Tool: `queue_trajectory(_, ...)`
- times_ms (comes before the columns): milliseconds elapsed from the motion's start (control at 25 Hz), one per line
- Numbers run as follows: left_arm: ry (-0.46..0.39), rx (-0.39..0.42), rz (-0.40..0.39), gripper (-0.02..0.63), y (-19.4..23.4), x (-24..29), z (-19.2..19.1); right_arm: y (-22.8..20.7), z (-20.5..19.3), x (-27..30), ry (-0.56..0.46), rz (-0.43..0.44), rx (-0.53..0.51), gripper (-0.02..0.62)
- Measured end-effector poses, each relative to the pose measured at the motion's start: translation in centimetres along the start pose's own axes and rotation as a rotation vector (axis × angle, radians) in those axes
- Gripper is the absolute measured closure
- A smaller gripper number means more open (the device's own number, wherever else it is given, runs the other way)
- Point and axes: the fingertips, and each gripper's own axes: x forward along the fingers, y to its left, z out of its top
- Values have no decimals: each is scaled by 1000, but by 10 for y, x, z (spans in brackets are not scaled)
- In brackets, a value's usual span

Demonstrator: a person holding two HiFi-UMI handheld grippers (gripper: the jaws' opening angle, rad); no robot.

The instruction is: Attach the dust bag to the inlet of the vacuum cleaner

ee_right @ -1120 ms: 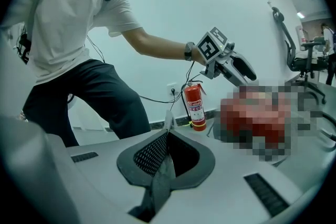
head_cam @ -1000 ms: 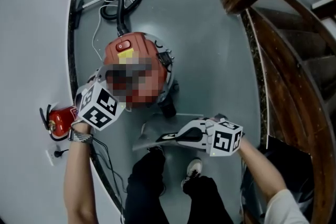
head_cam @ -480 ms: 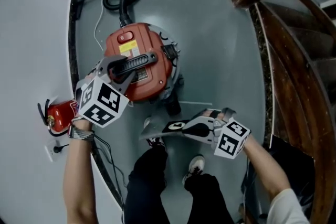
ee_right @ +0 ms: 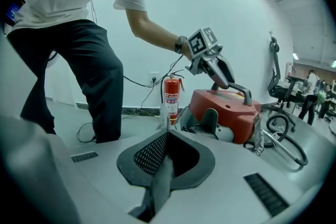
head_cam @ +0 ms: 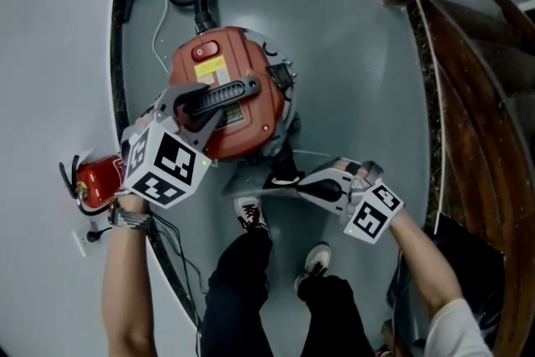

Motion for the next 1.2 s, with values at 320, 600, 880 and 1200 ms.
queue_trajectory(320,-14,-13,-4,459,0,0,0,-13,-5,1,43,-57,-108,565)
queue_trajectory(600,-12,-22,-5,458,0,0,0,-8,-11,0,86,-82,-242,563)
queue_trajectory(880,-6,-15,-22,459,0,0,0,-10,-19,-3,147,-114,-357,563)
queue_trajectory(1200,-18,-22,-28,459,1,-2,2,-14,-20,-1,142,-169,-329,561)
